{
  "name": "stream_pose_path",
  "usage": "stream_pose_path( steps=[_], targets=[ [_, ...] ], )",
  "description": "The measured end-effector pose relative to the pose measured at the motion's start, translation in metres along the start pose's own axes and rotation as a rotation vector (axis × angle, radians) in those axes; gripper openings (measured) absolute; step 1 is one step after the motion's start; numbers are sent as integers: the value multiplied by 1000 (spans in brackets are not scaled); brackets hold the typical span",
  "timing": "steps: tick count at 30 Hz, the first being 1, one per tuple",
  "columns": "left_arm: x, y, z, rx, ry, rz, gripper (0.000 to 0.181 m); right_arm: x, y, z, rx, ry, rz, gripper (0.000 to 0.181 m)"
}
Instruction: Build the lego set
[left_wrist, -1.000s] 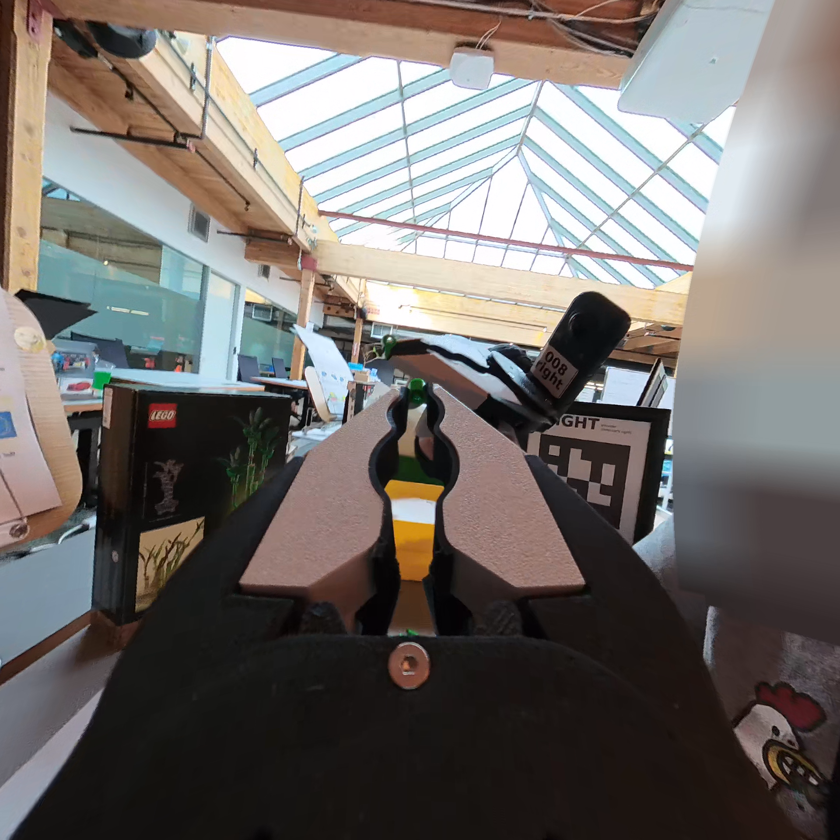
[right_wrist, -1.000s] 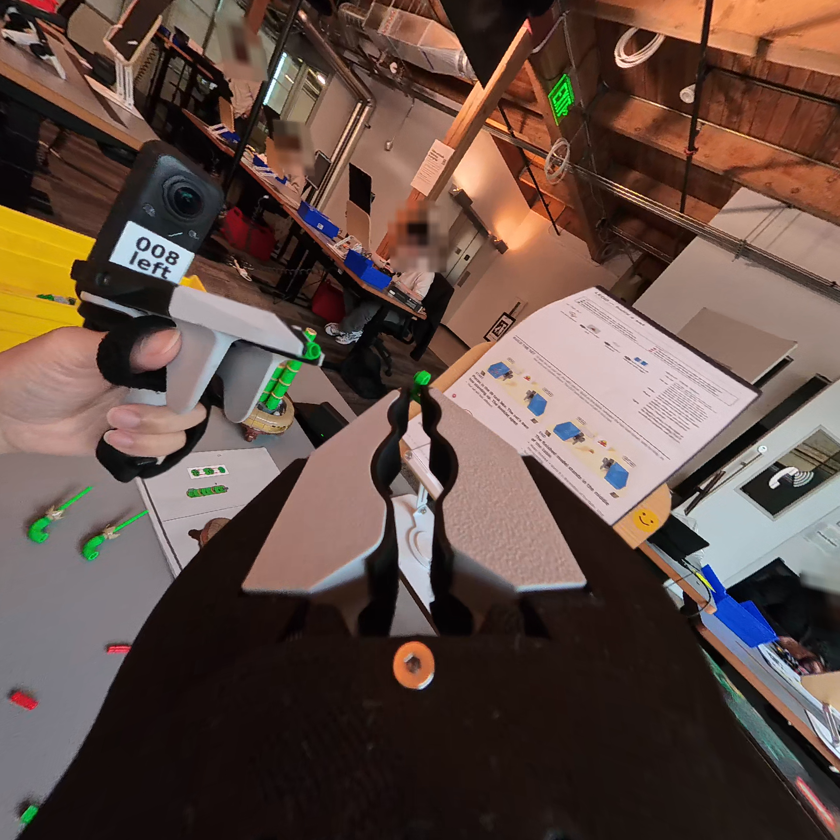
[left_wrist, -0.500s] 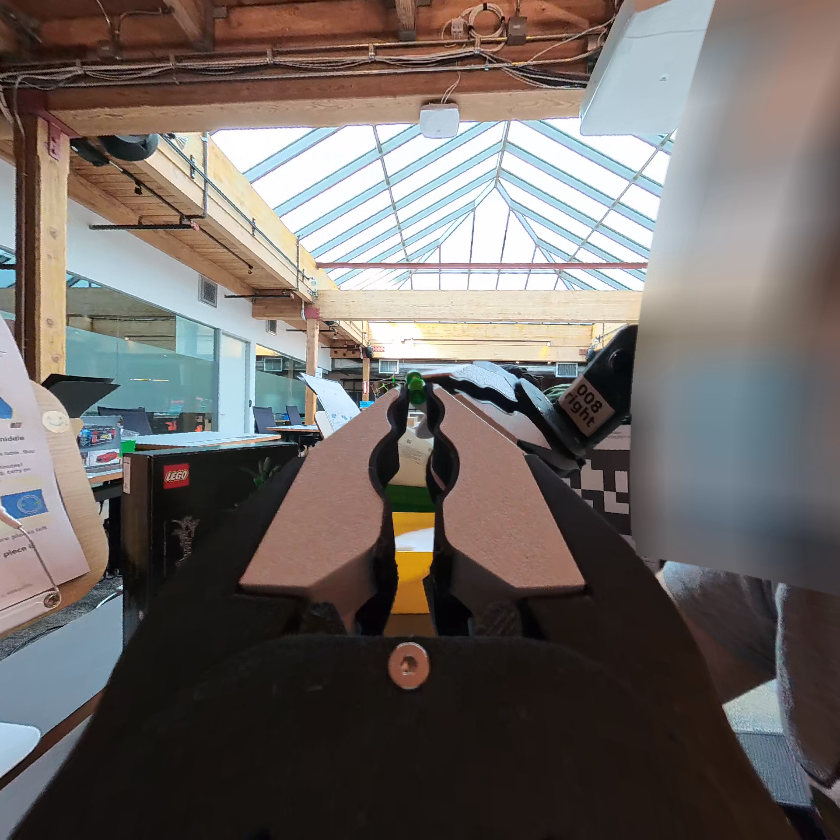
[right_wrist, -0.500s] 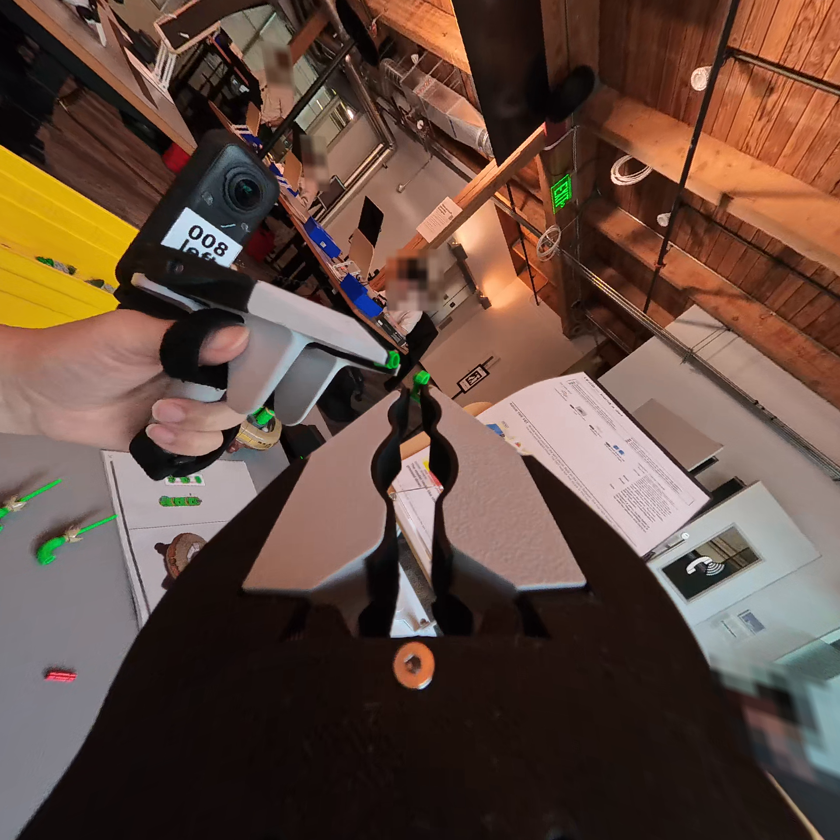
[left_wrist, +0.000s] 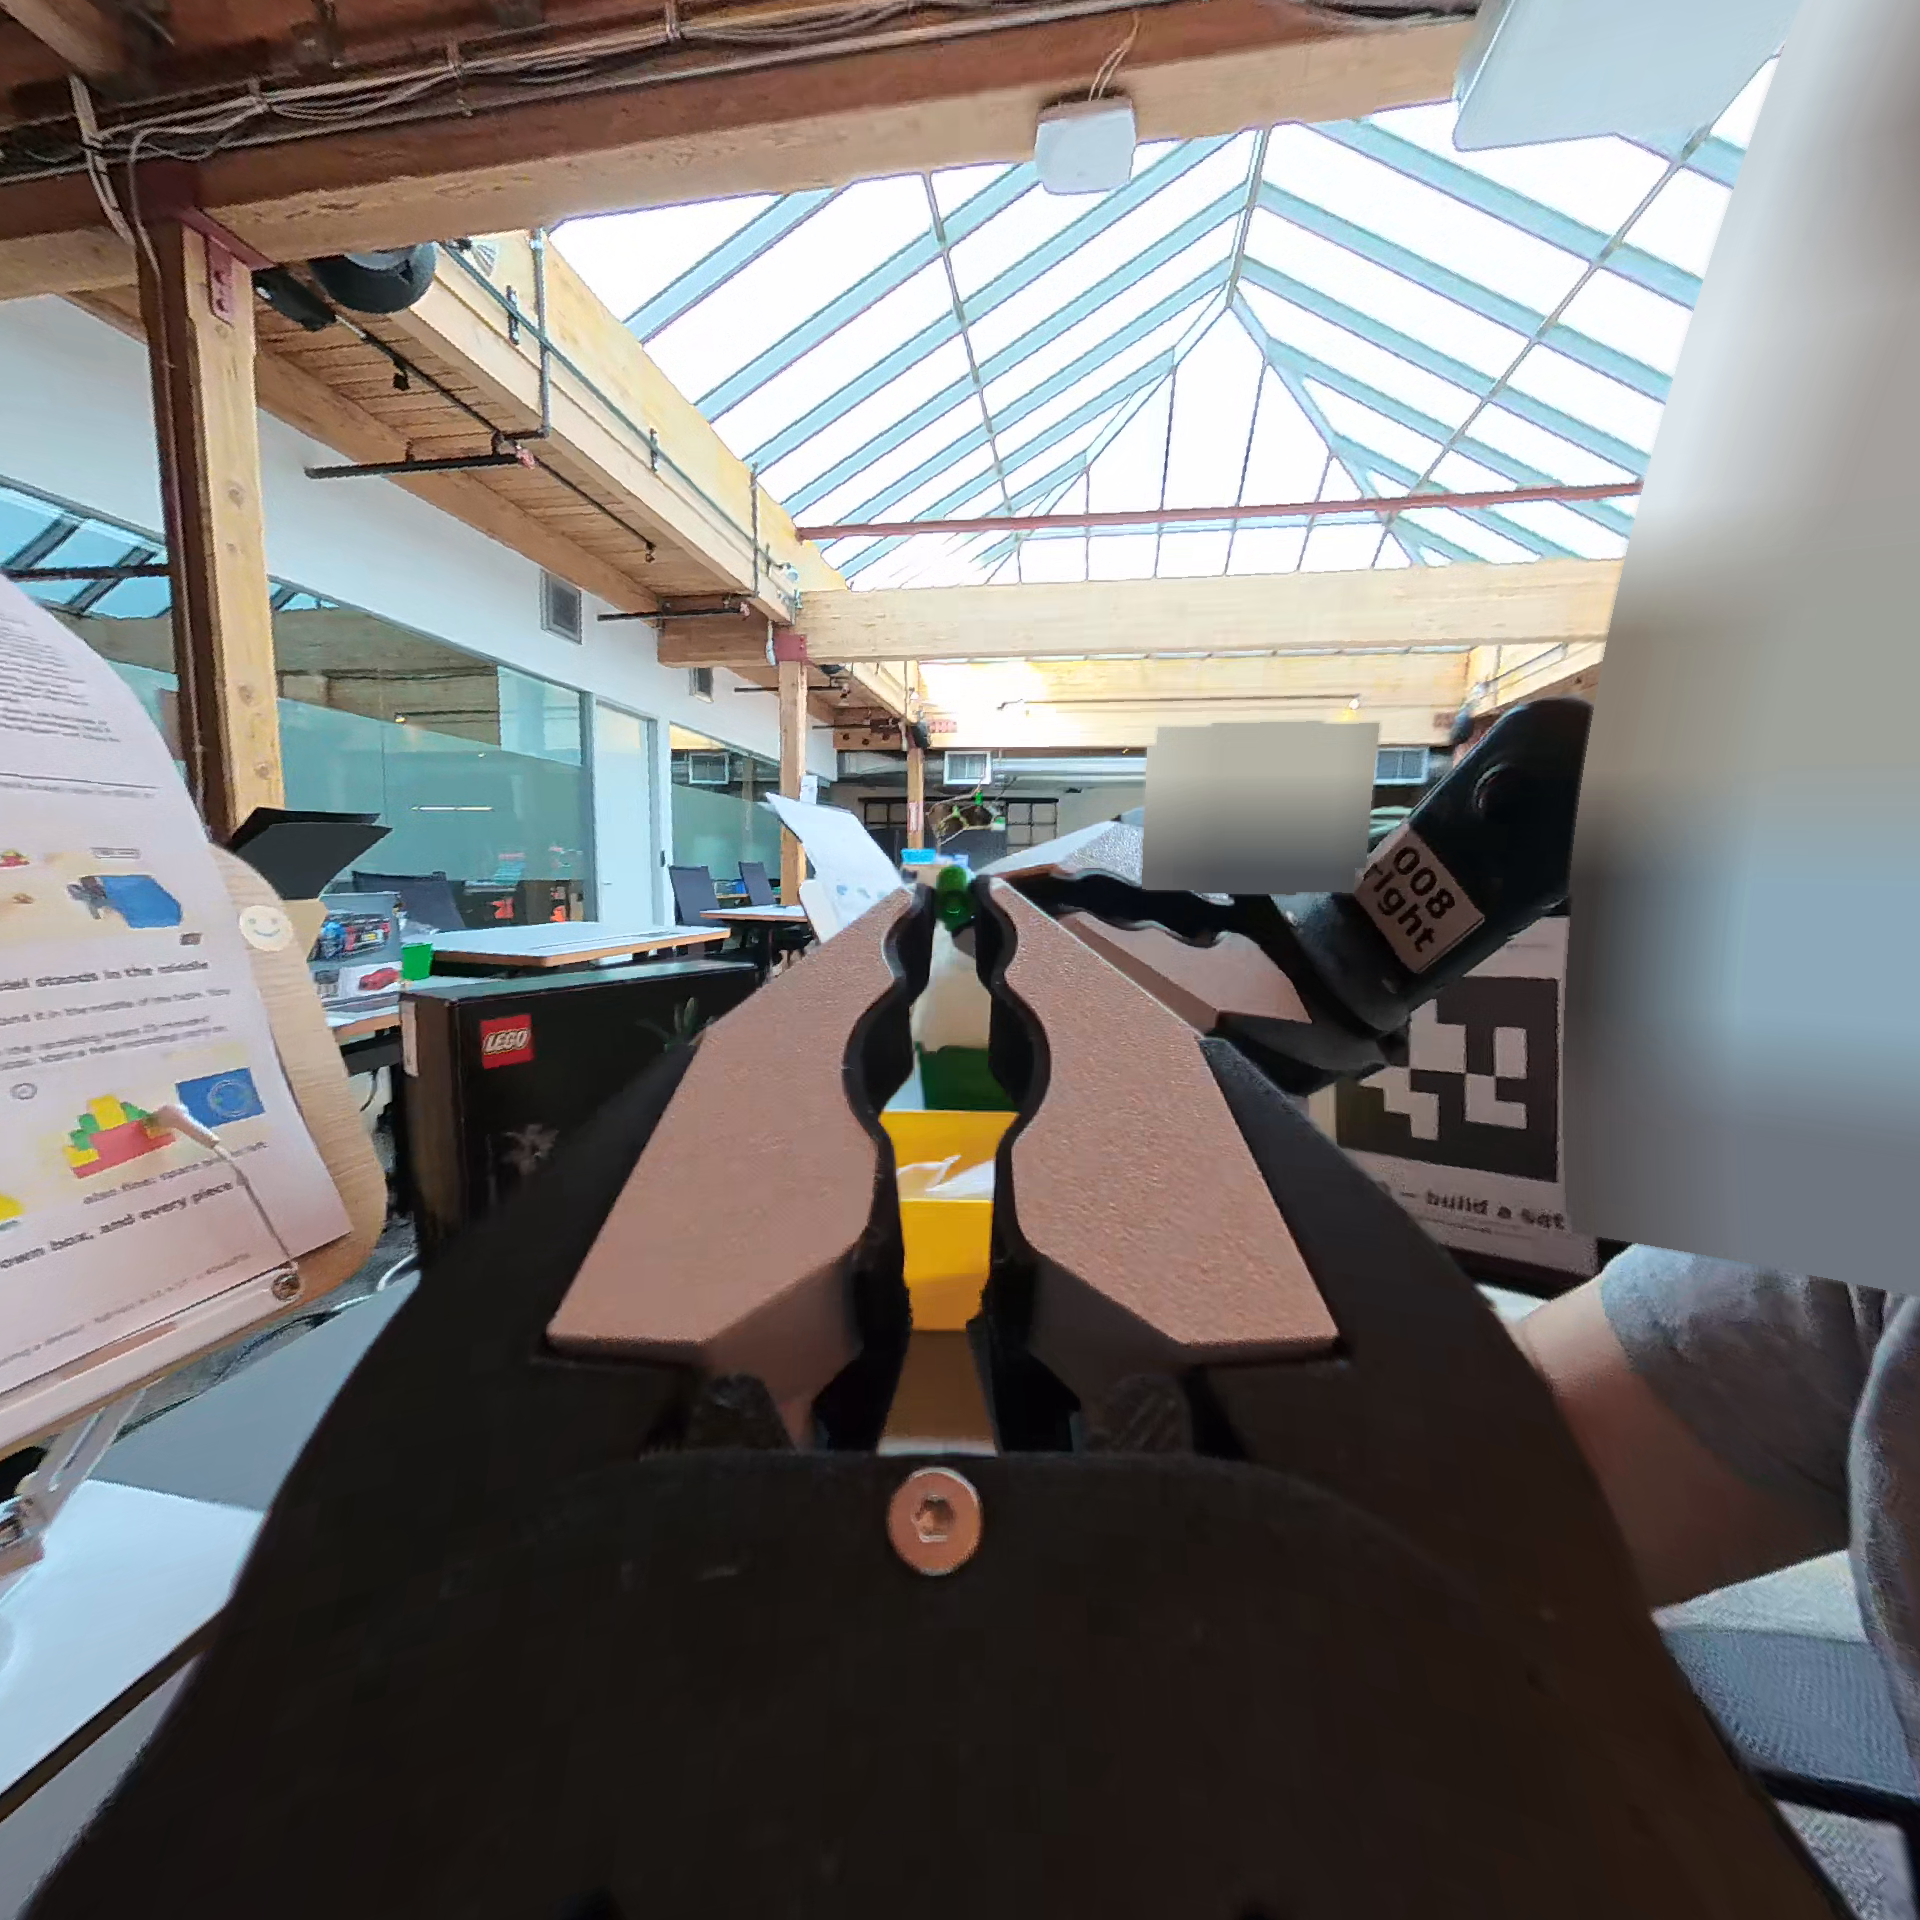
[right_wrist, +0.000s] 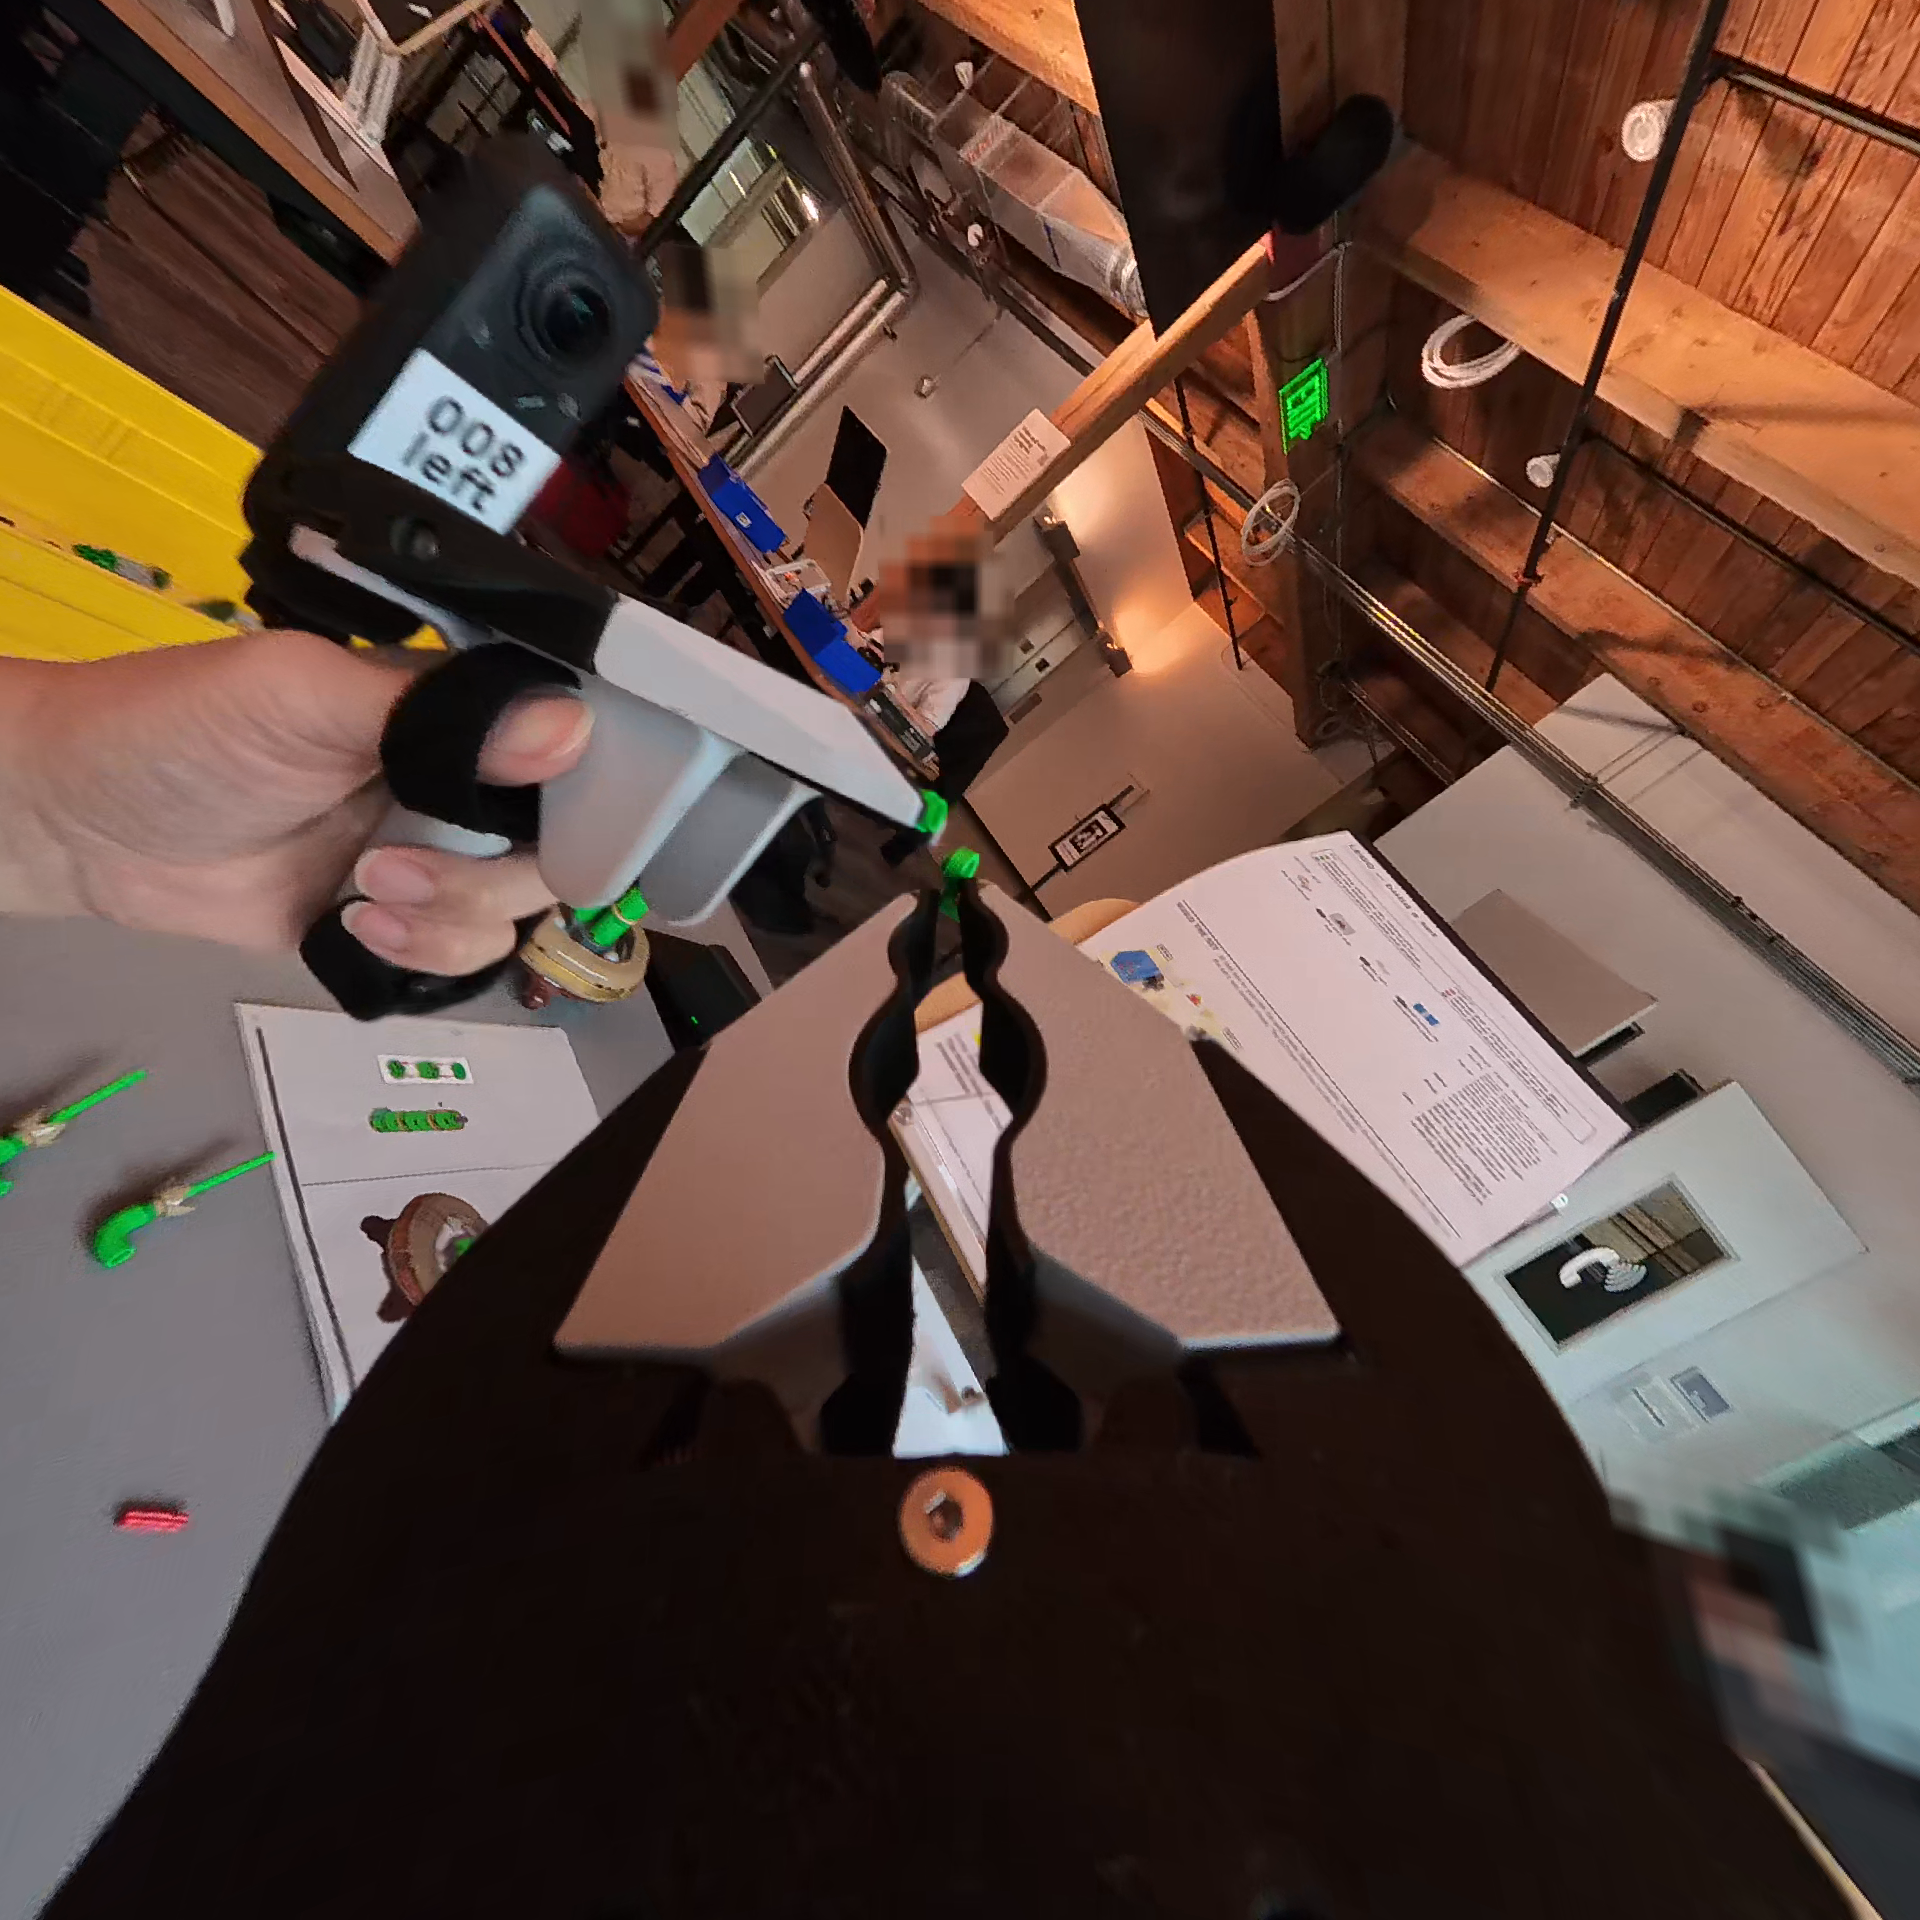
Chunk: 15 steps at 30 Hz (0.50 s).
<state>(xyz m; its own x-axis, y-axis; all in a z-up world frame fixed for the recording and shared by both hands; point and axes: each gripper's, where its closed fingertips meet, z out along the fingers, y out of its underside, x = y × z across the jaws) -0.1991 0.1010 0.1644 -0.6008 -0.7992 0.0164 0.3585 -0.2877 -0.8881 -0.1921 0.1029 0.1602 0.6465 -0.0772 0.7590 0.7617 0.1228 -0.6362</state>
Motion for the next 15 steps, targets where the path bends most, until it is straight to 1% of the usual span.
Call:
stream_pose_path(
  steps=[1, 3, 5, 6, 10, 12, 15],
  targets=[
    [-1, 0, -1, -7, -9, 14, 6, 3, 4, 0, -18, 9, 0, 3],
    [-5, -1, -3, -1, -19, 2, 5, 5, 7, 0, -6, -12, 37, 3],
    [-5, -1, -4, 10, -8, -36, 6, -5, 1, 2, 40, -94, 110, 2],
    [-6, 0, -3, 11, -9, -45, 6, -7, 1, 3, 36, -105, 121, 3],
    [-9, 13, 3, -23, -11, -62, 6, 8, 10, -3, -34, -9, 53, 3],
    [-6, 13, 5, -16, -8, -67, 6, 10, 6, -7, -17, -11, 87, 2],
    [4, 6, 7, -14, 8, -36, 6, 9, 6, -6, -9, -27, 105, 2]
  ],
)
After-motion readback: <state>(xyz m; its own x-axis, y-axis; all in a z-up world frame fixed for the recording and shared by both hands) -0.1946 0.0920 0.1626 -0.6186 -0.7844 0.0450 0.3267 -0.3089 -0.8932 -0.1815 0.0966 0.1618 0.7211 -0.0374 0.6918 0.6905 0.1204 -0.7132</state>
